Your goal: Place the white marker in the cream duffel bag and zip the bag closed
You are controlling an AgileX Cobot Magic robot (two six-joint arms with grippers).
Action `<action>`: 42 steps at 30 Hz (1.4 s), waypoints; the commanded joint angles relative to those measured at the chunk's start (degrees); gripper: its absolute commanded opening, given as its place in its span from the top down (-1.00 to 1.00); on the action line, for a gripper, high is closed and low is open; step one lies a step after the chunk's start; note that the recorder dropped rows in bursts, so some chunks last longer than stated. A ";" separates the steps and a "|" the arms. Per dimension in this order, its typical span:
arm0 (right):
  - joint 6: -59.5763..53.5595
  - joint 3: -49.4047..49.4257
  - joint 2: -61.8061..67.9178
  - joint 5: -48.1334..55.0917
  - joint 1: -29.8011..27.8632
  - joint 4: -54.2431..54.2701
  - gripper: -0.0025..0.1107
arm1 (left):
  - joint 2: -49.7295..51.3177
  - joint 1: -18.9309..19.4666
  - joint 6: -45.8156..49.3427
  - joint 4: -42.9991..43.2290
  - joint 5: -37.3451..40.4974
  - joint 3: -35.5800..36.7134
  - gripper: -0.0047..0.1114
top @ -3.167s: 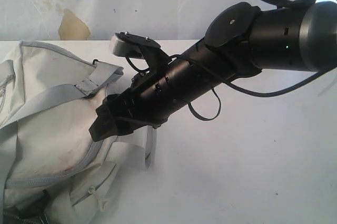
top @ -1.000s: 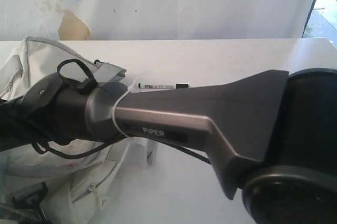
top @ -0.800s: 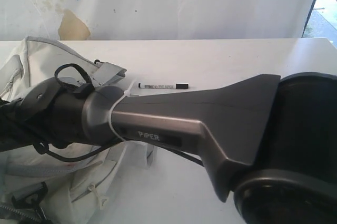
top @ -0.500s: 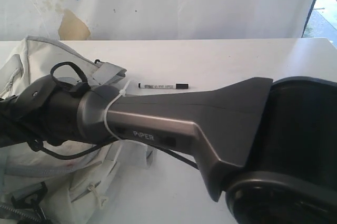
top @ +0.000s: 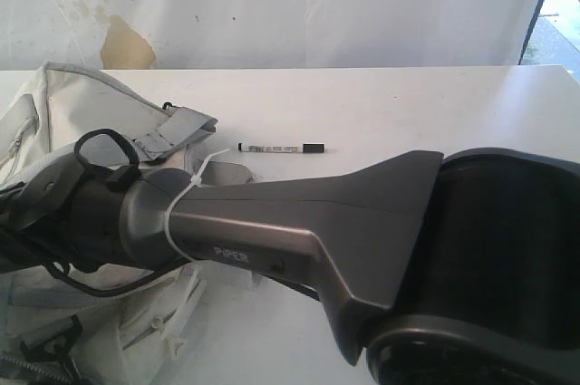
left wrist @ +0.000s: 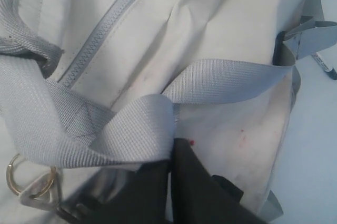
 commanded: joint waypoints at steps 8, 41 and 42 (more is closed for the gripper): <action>-0.51 -0.56 0.04 0.75 0.13 0.12 0.96 | -0.40 0.05 0.55 -1.03 -0.52 -0.44 0.91; 41.01 -0.56 -9.33 32.90 -7.58 -24.29 0.96 | -0.40 0.05 -1.91 13.03 -3.92 -0.44 0.75; 42.57 -0.56 -9.33 33.54 -8.13 -24.83 0.96 | -0.40 0.05 -1.91 13.31 -3.92 -0.44 0.69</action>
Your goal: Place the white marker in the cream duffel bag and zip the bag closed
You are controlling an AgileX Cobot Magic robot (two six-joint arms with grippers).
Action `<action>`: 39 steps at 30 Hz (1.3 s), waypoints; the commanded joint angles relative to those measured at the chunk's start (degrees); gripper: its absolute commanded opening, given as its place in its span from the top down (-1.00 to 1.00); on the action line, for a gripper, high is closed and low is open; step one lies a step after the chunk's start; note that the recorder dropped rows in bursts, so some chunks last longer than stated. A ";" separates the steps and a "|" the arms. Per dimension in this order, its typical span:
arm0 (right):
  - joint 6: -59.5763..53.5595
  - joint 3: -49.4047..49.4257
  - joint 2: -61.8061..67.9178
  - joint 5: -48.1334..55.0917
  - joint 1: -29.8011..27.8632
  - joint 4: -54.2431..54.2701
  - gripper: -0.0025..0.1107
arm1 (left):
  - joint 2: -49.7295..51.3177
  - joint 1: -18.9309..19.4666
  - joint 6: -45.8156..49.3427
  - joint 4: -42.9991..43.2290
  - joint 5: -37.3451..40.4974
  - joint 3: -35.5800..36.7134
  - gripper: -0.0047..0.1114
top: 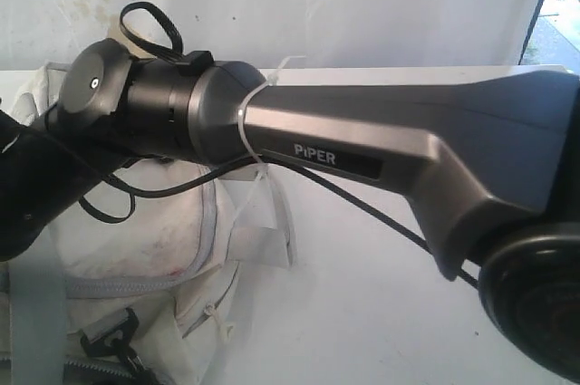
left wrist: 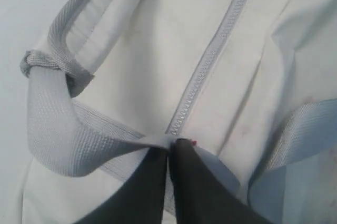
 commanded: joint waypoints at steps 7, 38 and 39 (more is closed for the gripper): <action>7.00 -0.48 -1.03 9.80 -4.37 -2.28 0.96 | -0.40 0.05 -0.68 2.53 -4.29 -0.44 0.46; 16.08 -0.48 -0.93 7.92 -11.63 -2.40 0.96 | -0.40 -0.26 61.13 -24.38 2.74 13.93 -0.19; 16.08 -0.48 -0.93 7.92 -11.63 -2.40 0.96 | -0.40 -0.38 62.95 -25.62 2.74 13.93 -0.19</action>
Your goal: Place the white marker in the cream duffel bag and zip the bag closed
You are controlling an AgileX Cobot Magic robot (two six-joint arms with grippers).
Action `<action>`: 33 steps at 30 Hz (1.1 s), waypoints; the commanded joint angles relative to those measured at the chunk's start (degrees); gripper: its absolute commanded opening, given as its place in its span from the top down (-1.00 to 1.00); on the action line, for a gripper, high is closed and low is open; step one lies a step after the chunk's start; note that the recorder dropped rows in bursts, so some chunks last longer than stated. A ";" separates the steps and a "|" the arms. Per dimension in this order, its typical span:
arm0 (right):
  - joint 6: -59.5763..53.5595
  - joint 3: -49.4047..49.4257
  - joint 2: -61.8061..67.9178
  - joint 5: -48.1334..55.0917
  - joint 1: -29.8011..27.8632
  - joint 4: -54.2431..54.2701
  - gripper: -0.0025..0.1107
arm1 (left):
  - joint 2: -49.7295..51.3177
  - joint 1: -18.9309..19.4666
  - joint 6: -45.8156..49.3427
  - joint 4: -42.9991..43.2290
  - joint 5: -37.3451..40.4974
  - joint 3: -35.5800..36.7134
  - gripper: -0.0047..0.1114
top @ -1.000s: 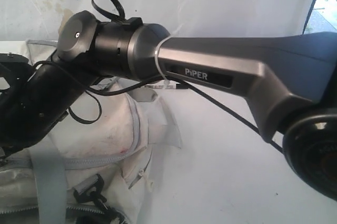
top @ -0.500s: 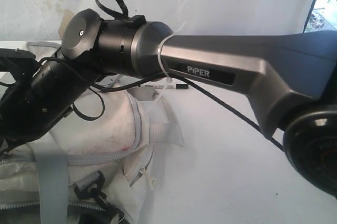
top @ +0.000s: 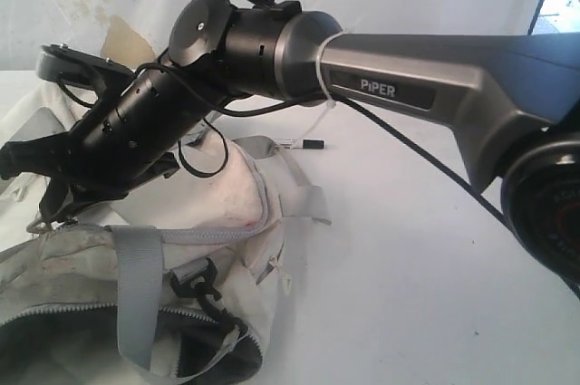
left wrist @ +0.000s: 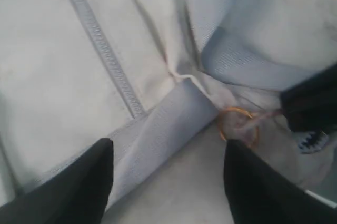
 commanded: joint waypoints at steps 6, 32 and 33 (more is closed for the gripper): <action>0.06 -0.48 -0.80 -0.58 -0.59 0.26 0.96 | -0.27 -3.67 16.29 -5.89 1.88 2.88 -0.19; 0.06 -0.48 -0.80 -4.05 -0.59 0.28 0.96 | -8.02 -5.27 26.55 -8.77 0.71 11.19 -0.19; 0.06 -0.48 -0.80 -4.48 -0.59 0.27 0.96 | -8.28 -5.27 27.91 -8.77 -0.05 11.44 -0.19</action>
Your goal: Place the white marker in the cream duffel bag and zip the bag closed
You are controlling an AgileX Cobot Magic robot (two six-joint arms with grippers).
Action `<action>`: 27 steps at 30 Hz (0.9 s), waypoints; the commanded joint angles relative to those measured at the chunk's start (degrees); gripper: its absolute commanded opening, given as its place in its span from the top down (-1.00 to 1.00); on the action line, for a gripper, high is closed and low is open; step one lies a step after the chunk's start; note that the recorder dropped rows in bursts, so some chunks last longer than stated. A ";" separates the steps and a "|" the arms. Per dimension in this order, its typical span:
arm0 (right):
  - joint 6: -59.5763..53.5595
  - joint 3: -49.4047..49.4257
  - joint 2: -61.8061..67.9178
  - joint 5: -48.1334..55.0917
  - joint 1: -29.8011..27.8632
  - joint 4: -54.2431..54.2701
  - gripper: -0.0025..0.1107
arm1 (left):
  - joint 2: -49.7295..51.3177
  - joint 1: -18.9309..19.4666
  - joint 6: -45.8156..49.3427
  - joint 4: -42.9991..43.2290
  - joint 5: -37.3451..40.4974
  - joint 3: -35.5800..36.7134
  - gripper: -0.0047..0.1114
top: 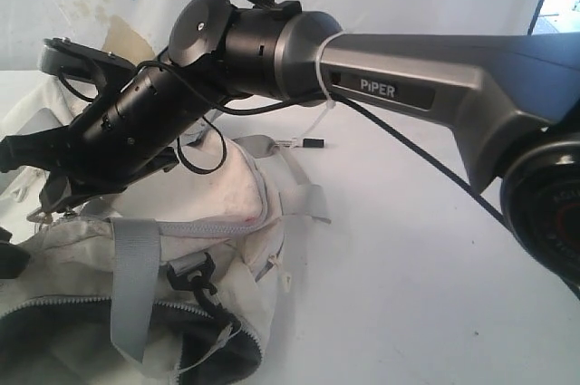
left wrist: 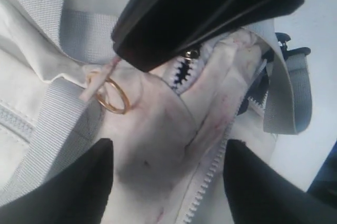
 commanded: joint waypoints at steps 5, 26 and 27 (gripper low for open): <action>-0.06 -0.48 -0.80 -2.70 -0.59 0.51 0.96 | -1.21 -0.16 6.66 -2.16 -4.46 3.66 -0.19; -0.55 -0.48 -0.80 9.38 -0.98 -1.15 0.96 | -1.58 -0.16 -4.41 4.32 -7.79 5.10 0.91; -0.55 -0.48 -0.80 10.00 -1.11 -1.40 0.96 | -1.85 -0.16 -5.32 4.43 -8.20 5.10 0.91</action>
